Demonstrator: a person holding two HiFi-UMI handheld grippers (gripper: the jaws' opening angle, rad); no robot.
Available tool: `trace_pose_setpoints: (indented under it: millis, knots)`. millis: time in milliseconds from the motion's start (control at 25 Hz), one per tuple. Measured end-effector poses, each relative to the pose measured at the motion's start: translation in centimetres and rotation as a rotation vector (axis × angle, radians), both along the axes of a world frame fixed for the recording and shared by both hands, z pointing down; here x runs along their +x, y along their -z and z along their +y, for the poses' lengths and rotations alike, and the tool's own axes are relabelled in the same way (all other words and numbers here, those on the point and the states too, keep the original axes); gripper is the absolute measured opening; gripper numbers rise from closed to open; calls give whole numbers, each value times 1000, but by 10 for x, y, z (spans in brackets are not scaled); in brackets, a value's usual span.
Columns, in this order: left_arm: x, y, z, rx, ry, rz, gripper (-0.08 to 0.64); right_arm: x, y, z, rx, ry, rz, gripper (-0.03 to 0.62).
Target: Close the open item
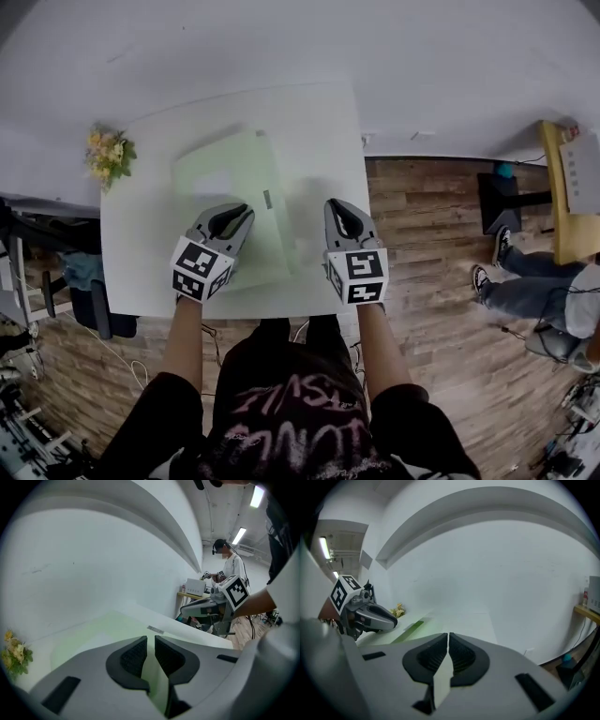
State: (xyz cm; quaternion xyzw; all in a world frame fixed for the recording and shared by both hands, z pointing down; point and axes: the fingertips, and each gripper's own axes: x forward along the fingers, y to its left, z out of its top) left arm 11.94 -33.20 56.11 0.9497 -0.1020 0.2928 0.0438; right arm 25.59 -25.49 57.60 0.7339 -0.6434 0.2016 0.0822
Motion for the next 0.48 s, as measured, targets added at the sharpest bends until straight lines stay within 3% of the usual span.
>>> trace_pose_setpoints:
  millis: [480]
  knots:
    - [19, -48, 17, 14, -88, -185, 64, 14, -20, 24, -31, -48, -33, 28]
